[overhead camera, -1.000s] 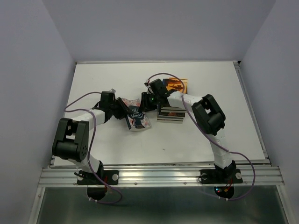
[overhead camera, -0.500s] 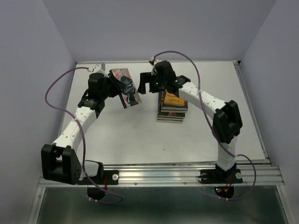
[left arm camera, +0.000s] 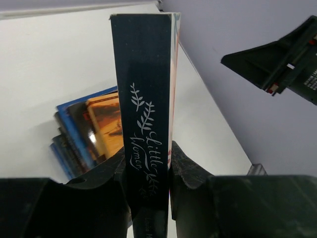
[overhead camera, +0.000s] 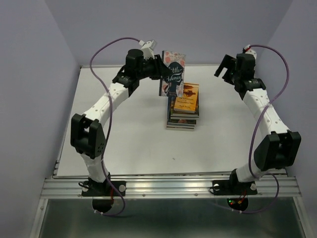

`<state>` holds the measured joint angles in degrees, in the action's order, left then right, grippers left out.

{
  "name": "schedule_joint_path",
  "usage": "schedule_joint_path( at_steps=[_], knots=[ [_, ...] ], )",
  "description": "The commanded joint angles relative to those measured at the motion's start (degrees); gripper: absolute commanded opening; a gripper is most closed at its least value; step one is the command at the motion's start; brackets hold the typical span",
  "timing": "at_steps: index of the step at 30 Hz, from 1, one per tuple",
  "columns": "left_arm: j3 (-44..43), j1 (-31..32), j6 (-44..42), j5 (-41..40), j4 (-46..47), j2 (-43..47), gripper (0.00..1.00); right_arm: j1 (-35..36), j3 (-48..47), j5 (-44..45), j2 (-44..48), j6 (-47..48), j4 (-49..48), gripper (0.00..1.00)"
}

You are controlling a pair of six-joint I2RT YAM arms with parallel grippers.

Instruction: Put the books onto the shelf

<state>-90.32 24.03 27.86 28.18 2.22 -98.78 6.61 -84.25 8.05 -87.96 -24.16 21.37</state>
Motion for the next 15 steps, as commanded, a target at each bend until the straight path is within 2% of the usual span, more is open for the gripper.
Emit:
schedule_joint_path(
  at_steps=[1, 3, 5, 8, 15],
  knots=[
    [-12.75, 4.35, 2.63, 7.23, 5.78, -4.56, 0.00, -2.91, 1.45, 1.35, 3.41, -1.50, -0.27, 1.00],
    [-17.49, 5.58, 6.22, 8.11, 6.30, -10.96, 0.00, -5.46, 1.72, -1.19, 3.15, -2.11, -0.36, 1.00],
    [-19.88, 6.64, 7.73, 8.90, 6.66, -13.70, 0.00, -5.47, 1.81, -2.42, 2.71, -2.29, -0.27, 1.00],
    [-25.93, 8.22, 10.54, 13.54, 5.61, -19.58, 0.00, -6.08, 1.63, -4.18, 1.48, -2.38, -0.36, 1.00],
    [-24.56, 9.63, 8.62, 11.91, -2.13, -23.39, 0.00, -6.61, 2.16, -5.41, 0.07, -3.61, -0.27, 1.00]
  ],
)
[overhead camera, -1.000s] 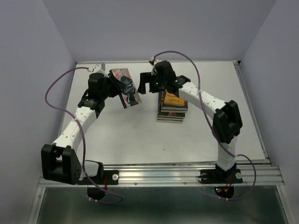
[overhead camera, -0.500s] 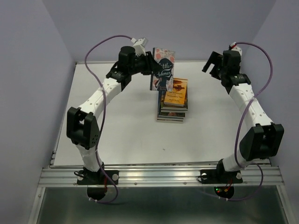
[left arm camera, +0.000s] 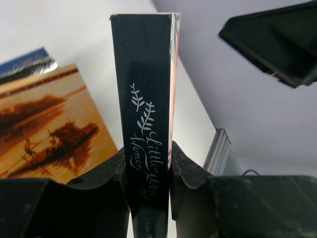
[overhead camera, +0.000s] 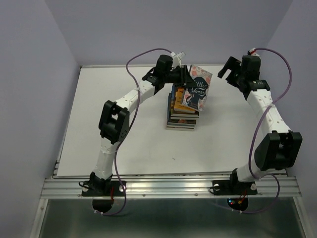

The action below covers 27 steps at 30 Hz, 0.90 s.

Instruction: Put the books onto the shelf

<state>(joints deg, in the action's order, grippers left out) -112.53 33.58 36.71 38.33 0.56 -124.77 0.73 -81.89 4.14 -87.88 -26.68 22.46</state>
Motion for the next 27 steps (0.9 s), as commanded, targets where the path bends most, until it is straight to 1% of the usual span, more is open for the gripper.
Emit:
schedule_joint_path(
  at_steps=[1, 3, 9, 11, 12, 15, 16, 17, 18, 19, 20, 23, 27],
  knots=[
    [-0.34, 0.08, -0.67, 0.62, -3.08, 2.95, 0.00, -0.73, -0.29, -1.68, -0.19, -1.18, -1.36, 1.00],
    [0.99, -0.27, -2.33, -3.67, -5.55, 3.13, 0.00, -1.25, -0.38, -2.38, -0.63, -1.27, -1.28, 1.00],
    [1.00, -1.33, -3.92, -7.12, -8.72, 2.08, 0.00, -1.26, -0.20, -3.35, -1.33, -1.27, -1.36, 1.00],
    [-0.67, -1.68, -4.89, -8.52, -11.88, 1.11, 0.12, -1.26, -0.11, -3.35, -1.51, -1.19, -1.28, 1.00],
    [-1.11, -1.77, -5.24, -10.18, -12.68, 0.76, 0.25, -1.26, -0.03, -3.44, -1.68, -1.10, -1.36, 1.00],
    [-0.94, -2.12, -6.73, -11.07, -13.13, 1.28, 0.52, -1.26, 0.06, -3.70, -2.12, -1.01, -1.36, 1.00],
    [-1.11, -2.12, -7.26, -11.69, -13.39, 1.46, 0.56, -1.26, -0.03, -3.70, -2.56, -0.92, -1.36, 1.00],
    [-1.20, -2.03, -7.96, -12.39, -13.91, 2.07, 0.62, -1.26, -0.20, -5.62, -2.74, -0.83, -1.28, 1.00],
    [-1.64, -2.03, -8.40, -13.79, -14.18, 2.34, 0.77, -1.26, -0.12, -7.20, -3.00, -0.66, -1.28, 1.00],
    [-1.99, -2.12, -8.84, -14.41, -14.96, 2.77, 0.90, -1.26, -0.20, -8.26, -3.53, -0.22, -1.36, 1.00],
    [-2.43, -2.03, -9.72, -15.12, -15.32, 2.95, 0.99, -1.26, -0.29, -9.32, -3.79, 0.39, -1.36, 1.00],
    [-4.62, -2.03, -10.78, -16.87, -17.43, 3.74, 0.99, -1.26, 0.06, -11.78, -4.76, 0.57, -1.28, 1.00],
    [-9.36, -2.21, -12.54, -23.19, -21.82, 3.92, 0.99, -1.26, 1.55, -13.46, -4.94, 0.31, -1.36, 1.00]
  ],
)
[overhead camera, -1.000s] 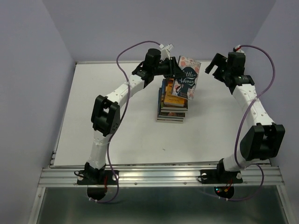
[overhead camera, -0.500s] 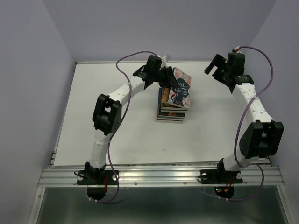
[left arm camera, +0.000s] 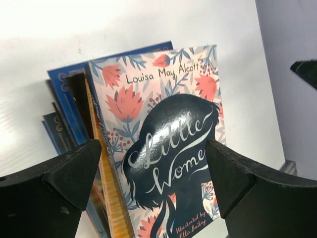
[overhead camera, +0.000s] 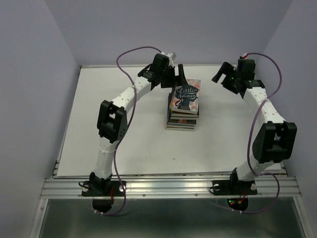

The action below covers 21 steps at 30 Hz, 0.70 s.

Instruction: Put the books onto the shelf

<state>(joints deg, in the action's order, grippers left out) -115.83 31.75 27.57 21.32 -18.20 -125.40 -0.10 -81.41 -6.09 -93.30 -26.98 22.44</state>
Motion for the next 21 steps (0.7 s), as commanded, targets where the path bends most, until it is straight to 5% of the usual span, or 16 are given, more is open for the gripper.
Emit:
schedule_joint_path(
  at_steps=[1, 8, 11, 12, 14, 16, 21],
  knots=[
    [-6.42, -0.37, -3.40, -8.03, -4.99, 4.64, 0.99, -0.43, 1.60, -3.14, 0.57, 0.53, -1.43, 1.00],
    [1.12, -1.86, -1.30, -22.64, -8.26, 7.45, 0.95, 0.27, 8.01, -2.71, 1.80, -0.61, -2.13, 1.00],
    [6.75, -2.22, 0.02, -22.73, -7.39, 8.77, 0.68, 0.89, 9.59, -2.35, 1.89, -0.70, -2.13, 1.00],
    [8.15, -2.22, 0.72, -23.25, -7.12, 9.12, 0.37, 1.50, 9.95, -2.52, 1.98, -0.88, -2.13, 1.00],
    [11.41, -2.22, 2.30, -25.09, -6.68, 9.39, 0.10, 2.21, 10.74, -2.70, 1.89, -0.97, -2.13, 1.00],
    [13.17, -2.22, 2.92, -26.33, -7.46, 8.78, 0.00, 3.78, 11.44, -2.35, 1.89, -0.97, -2.13, 1.00],
    [15.54, -2.04, 3.10, -24.05, -6.77, 7.72, 0.00, 6.42, 11.97, -2.61, 0.66, -0.53, -2.13, 1.00]
  ],
)
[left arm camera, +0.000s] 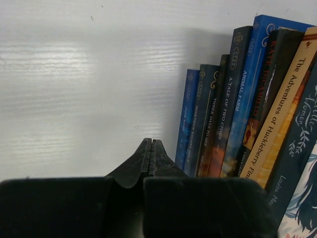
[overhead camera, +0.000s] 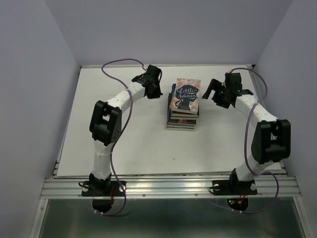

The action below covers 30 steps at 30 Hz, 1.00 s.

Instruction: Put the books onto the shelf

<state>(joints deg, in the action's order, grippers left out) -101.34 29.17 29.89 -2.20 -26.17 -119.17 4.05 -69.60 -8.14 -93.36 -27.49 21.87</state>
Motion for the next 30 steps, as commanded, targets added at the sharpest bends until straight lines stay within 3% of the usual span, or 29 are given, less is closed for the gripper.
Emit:
schedule_joint_path(
  at_steps=[1, 13, 21, 26, 30],
  knots=[
    [1.84, 0.63, 0.78, -0.18, 1.56, 1.49, 0.00, 2.80, 0.08, -0.56, 0.55, 0.06, -1.57, 1.00],
    [4.39, 7.39, -0.01, 8.78, 7.45, 2.28, 0.00, 4.30, 0.52, -1.00, -0.07, 0.15, -1.57, 1.00],
    [9.14, 8.45, 1.84, 8.88, 9.65, 7.38, 0.00, 4.30, 0.61, -0.47, 0.20, 0.33, -1.57, 1.00],
    [6.51, 8.63, 1.66, 5.98, 6.86, 6.68, 0.00, 4.30, 0.61, -0.91, 0.55, 0.59, -1.57, 1.00],
    [4.40, 6.70, 2.63, -0.61, 2.27, 7.72, 0.00, 4.30, 0.52, 3.82, 2.39, 0.06, -1.22, 1.00]
  ],
)
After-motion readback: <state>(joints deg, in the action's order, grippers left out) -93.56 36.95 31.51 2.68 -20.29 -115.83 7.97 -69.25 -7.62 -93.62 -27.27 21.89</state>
